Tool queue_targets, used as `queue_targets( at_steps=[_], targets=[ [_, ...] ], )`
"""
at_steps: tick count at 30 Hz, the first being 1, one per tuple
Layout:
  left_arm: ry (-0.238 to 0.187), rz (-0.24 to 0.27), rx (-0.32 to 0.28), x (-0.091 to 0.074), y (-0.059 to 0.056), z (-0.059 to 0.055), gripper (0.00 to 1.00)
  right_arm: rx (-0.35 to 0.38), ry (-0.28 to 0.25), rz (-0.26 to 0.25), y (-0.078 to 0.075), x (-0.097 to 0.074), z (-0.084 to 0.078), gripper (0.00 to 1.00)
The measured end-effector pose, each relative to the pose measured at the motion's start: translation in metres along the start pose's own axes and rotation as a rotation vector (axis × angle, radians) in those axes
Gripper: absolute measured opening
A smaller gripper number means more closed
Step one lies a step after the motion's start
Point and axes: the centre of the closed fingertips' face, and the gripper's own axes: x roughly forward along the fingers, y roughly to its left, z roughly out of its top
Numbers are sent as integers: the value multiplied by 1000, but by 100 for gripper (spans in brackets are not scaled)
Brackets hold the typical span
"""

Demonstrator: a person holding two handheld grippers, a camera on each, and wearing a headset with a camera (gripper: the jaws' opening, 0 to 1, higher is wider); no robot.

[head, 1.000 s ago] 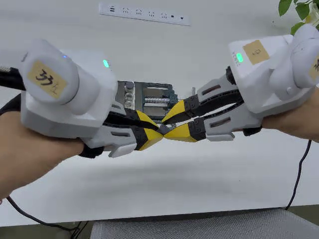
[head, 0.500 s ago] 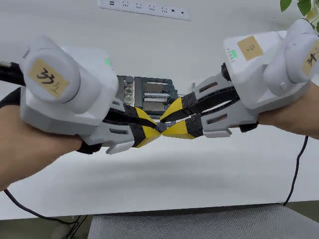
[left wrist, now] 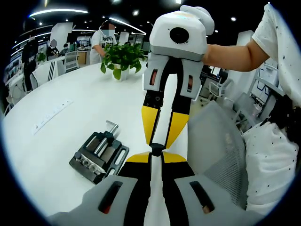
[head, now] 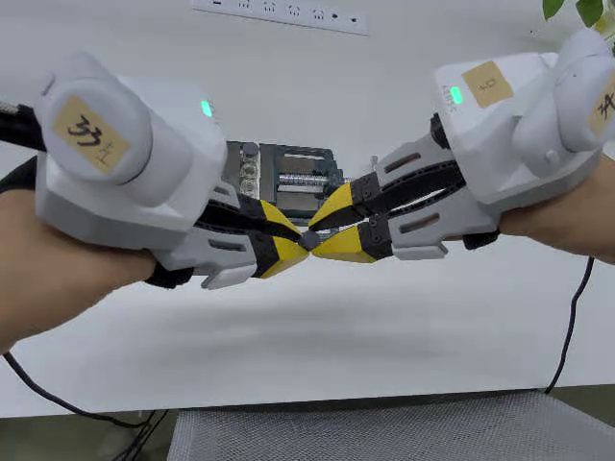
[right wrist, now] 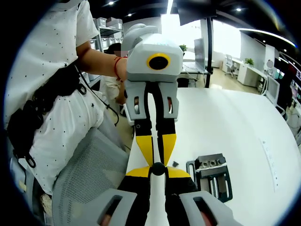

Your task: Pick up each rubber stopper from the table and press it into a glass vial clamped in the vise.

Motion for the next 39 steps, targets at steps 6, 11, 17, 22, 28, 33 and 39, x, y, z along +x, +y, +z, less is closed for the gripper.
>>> queue_targets(
  at_steps=[6, 11, 17, 22, 28, 33, 39],
  targets=[
    [-9, -1, 18, -1, -1, -2, 4, 7, 4, 4, 0, 2, -1, 5],
    [-27, 6, 26, -2, 1, -4, 4, 12, 7, 4, -2, 3, -2, 5],
    [-86, 9, 8, -8, 2, -1, 8, 16, 16, 8, -5, 6, 1, 5],
    [-108, 39, 7, -14, 7, -5, 16, 21, 13, -5, -12, 2, 5, 5],
    [-126, 83, -4, -24, 19, -14, 26, 39, 15, -49, -32, 1, 9, 5],
    [-136, 111, -4, -32, 29, -23, 33, 56, 33, -93, -48, 3, 11, 5],
    [-171, 151, 0, -41, 41, -28, 44, 68, 72, -135, -68, 11, 13, 5]
  ],
)
